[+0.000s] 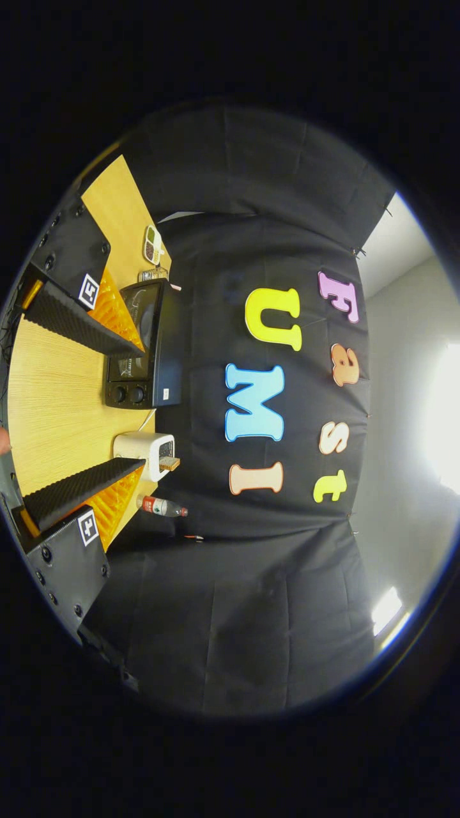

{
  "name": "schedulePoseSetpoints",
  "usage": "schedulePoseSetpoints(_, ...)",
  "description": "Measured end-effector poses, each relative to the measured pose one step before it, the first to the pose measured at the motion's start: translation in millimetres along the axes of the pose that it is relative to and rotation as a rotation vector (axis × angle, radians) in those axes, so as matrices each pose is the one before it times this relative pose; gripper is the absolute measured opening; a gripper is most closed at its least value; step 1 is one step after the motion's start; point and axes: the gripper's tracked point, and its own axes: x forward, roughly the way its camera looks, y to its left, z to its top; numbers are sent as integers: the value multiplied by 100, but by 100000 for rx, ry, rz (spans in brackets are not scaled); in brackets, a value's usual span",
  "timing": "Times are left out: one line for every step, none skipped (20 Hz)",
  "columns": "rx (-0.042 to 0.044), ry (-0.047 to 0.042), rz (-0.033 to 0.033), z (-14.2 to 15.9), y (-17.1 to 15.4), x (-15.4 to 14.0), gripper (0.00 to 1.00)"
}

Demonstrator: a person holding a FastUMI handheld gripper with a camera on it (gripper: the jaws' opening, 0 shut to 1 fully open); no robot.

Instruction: Open the toaster oven, put the food inside, and close the toaster oven door.

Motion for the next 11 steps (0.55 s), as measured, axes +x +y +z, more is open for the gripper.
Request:
schedulePoseSetpoints(47, -321, -71, 41, -51, -198, 97)
schedulePoseSetpoints(-142, -312, 16, 58, -72, -193, 98)
schedulePoseSetpoints(-337, 127, 411, -63, 12, -169, 97)
schedulePoseSetpoints(-134, -41, -145, -47, -99, -141, 97)
schedulePoseSetpoints(74, 31, -157, 63, -119, -139, 97)
schedulePoseSetpoints(220, 466, -7, -71, -87, -191, 98)
schedulePoseSetpoints(275, 1, -222, -22, -76, -96, 98)
schedulePoseSetpoints(159, -206, -304, 89, -144, -53, 97)
schedulePoseSetpoints(174, 232, -150, -59, -116, 7, 97)
schedulePoseSetpoints(150, 166, -179, -12, -73, -48, 97)
schedulePoseSetpoints(168, 183, -312, -19, -170, 28, 97)
